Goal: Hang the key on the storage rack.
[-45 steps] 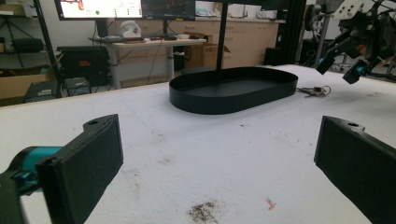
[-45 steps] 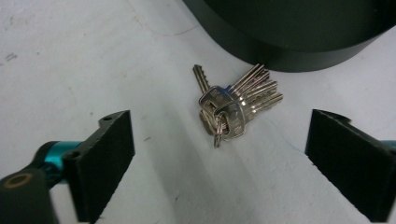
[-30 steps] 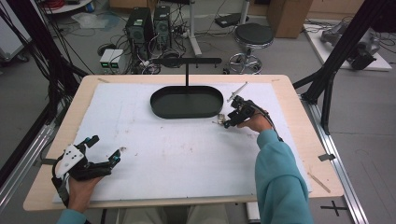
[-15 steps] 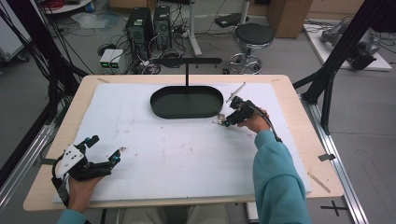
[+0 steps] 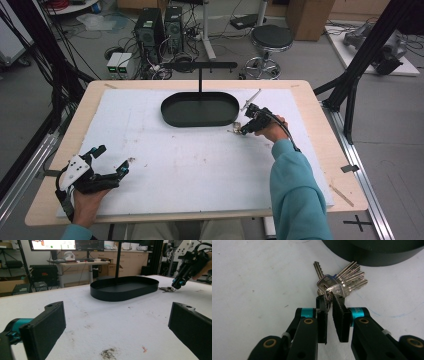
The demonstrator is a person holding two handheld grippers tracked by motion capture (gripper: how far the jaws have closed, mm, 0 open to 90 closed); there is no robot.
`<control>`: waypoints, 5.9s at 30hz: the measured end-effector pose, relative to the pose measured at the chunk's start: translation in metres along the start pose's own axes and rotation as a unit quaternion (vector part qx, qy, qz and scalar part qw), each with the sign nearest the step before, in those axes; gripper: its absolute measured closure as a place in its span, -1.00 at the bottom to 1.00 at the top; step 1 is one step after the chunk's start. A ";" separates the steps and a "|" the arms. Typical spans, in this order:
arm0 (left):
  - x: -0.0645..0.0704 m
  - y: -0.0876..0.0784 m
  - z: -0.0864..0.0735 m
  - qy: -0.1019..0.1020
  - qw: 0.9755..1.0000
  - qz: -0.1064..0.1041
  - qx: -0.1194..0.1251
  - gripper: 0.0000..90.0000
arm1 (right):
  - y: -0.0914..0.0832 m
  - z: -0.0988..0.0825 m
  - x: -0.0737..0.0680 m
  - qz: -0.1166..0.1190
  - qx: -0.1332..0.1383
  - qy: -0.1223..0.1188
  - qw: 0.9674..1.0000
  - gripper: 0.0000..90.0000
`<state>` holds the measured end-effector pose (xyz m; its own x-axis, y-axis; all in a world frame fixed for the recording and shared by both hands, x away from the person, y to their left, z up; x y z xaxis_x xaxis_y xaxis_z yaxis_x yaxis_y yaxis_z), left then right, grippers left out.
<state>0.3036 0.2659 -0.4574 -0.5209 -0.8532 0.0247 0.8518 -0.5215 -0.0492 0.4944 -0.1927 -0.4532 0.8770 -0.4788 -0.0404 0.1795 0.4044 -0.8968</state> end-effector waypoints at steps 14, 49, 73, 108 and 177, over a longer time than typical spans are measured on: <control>0.000 0.000 0.000 0.001 1.000 -0.001 0.000 -0.96 | 0.002 0.000 0.000 -0.002 -0.004 -0.006 1.000 0.92; 0.000 0.000 0.000 -0.002 1.000 0.001 0.001 -0.96 | -0.045 0.021 -0.005 0.002 0.106 0.012 0.994 0.98; 0.000 0.000 0.000 0.000 1.000 0.003 0.002 -0.96 | -0.119 0.098 0.012 -0.034 0.227 0.007 0.973 0.97; 0.000 0.000 0.000 -0.001 1.000 0.001 0.001 -0.96 | -0.120 0.122 0.027 -0.053 0.243 0.035 0.968 0.97; 0.000 0.000 0.000 0.000 1.000 0.001 0.001 -0.96 | -0.100 0.121 0.046 -0.094 0.249 0.067 0.961 0.97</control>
<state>0.3035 0.2659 -0.4574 -0.5192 -0.8543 0.0251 0.8529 -0.5198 -0.0478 0.5705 -0.1608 -0.3118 0.7488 -0.6626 0.0165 0.5506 0.6080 -0.5721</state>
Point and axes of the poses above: each handheld gripper's, and its own axes: y roughly forward along the jaws, z roughly out of its top, x roughly to its right, the point moved 5 cm from there along y, roughly forward along the jaws
